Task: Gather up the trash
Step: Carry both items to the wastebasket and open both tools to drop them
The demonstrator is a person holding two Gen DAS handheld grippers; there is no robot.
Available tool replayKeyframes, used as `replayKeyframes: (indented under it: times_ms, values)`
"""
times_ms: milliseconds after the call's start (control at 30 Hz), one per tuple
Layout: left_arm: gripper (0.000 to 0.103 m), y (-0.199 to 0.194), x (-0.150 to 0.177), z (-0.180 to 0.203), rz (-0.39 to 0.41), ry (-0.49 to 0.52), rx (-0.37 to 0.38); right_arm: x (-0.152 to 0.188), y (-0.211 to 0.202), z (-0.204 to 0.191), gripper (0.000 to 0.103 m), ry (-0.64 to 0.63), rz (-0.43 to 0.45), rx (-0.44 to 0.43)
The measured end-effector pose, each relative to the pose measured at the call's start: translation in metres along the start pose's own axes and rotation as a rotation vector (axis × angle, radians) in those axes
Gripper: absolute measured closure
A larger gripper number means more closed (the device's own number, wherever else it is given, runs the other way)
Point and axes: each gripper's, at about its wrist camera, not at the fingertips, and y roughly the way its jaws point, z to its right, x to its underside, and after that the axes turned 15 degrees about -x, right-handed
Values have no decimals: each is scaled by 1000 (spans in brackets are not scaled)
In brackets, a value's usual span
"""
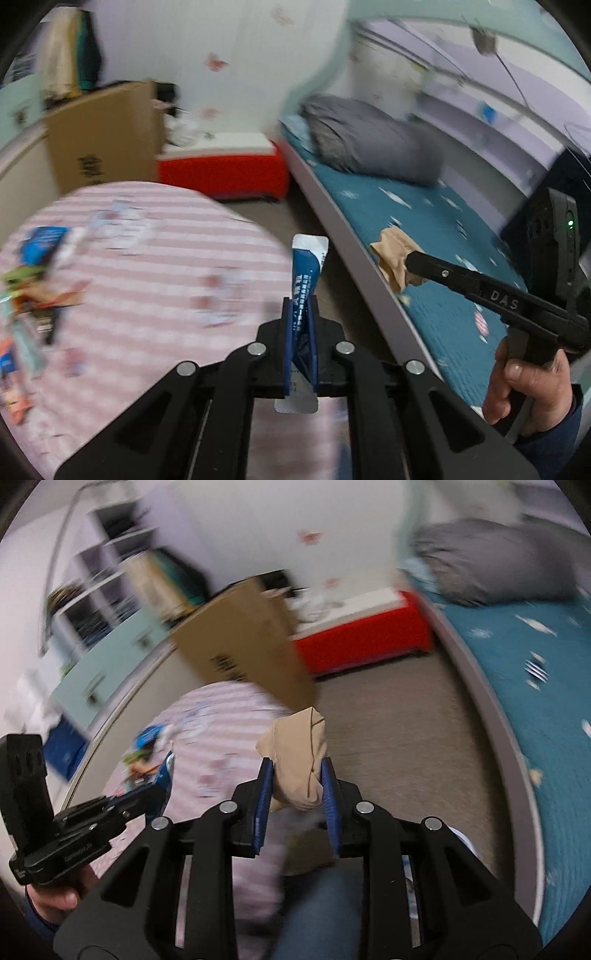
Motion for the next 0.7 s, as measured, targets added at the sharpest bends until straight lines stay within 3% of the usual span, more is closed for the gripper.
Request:
replayKeyframes:
  times_ms: [133,300,400,500,533,567,600,633,700]
  values:
    - [96,48,6,66,-106,82,59,21,-18,74,77,147,-4,93]
    - [96,115,30,126,-256,183,69,59,-11,136,77,302,-43,117]
    - [95,150,43,144,-338,214,63,80,2,167,77,381,-77,125]
    - [91,179,49,155,-404,235,50,98,9,198,70,478,-89,125]
    - [74,190,53,159,-437,250,43,102,11,205,63,506,-84,125]
    - [49,198,55,159,-459,257,44,108,13,215,40,544,-77,118]
    - [36,204,56,159,-465,256,28,112,14,222,29,572,-74,117]
    - [25,206,56,158,-456,253,2,115,16,227,29,594,-75,116]
    - [23,203,57,147,-449,234,-22,118,17,231,26,621,-77,122]
